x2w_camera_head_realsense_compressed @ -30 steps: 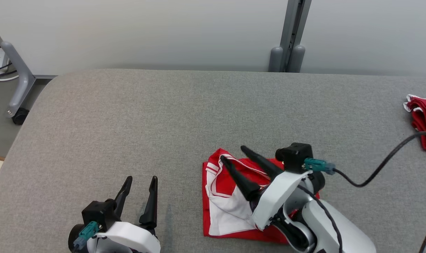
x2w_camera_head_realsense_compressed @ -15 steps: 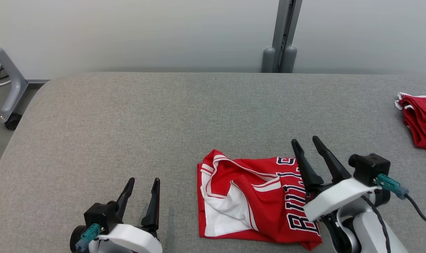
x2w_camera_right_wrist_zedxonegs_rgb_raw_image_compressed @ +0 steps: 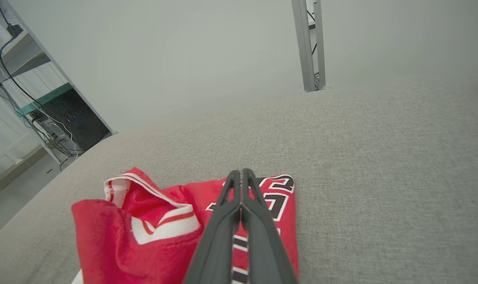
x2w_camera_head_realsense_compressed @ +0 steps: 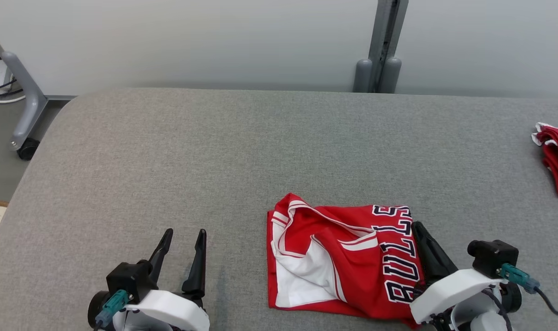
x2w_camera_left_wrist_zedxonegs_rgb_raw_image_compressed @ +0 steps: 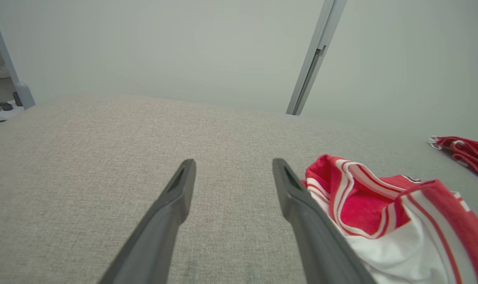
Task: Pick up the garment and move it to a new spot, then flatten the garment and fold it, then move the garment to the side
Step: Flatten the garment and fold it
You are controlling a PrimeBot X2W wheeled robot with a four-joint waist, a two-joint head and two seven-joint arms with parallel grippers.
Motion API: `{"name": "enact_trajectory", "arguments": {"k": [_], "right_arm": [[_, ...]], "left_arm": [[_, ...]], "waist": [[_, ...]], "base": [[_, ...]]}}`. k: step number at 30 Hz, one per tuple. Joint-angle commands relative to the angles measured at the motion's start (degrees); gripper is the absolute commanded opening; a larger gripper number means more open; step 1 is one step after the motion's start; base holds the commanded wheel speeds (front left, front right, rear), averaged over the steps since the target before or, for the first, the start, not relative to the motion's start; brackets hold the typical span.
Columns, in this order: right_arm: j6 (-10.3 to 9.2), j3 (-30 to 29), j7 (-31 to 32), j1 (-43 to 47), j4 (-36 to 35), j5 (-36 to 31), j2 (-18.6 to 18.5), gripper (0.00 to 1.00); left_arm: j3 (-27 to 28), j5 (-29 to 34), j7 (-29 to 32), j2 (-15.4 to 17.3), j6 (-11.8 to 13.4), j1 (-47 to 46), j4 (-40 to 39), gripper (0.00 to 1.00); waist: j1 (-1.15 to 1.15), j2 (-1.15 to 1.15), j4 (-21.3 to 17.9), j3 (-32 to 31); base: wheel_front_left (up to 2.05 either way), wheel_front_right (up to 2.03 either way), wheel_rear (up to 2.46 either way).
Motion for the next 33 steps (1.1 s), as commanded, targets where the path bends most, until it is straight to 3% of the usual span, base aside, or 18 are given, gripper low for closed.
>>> {"name": "enact_trajectory", "arguments": {"k": [1,9,13,22,33], "right_arm": [[0.0,0.3,-0.4,-0.8,0.8,0.3,-0.3,0.0],[0.0,4.4,-1.6,-4.4,11.4,1.9,-0.3,0.0],[0.0,10.7,-2.7,-5.6,14.6,4.6,-0.3,0.0],[0.0,24.0,-4.1,-8.7,17.5,10.9,-0.3,0.0],[0.0,31.4,-5.7,-11.8,21.1,13.1,-0.3,0.0]], "left_arm": [[0.2,0.4,-0.1,0.4,0.2,-1.0,-0.2,1.0],[0.4,0.3,0.0,0.4,0.1,-0.8,-0.3,1.0],[0.7,0.2,-0.1,0.5,0.1,-0.5,-0.3,1.0],[0.6,0.3,-0.1,0.5,0.0,-0.1,0.0,1.0],[0.8,0.0,-0.1,0.4,0.3,0.4,0.0,1.0]], "waist": [[0.0,0.0,0.6,0.3],[0.0,0.0,4.3,0.7],[0.0,0.0,6.0,0.6],[0.0,0.0,7.5,-0.3],[0.0,0.0,7.2,-0.7]], "base": [[0.0,0.0,0.0],[0.0,0.0,0.0],[0.0,0.0,0.0],[0.0,0.0,0.0],[0.0,0.0,0.0]]}}
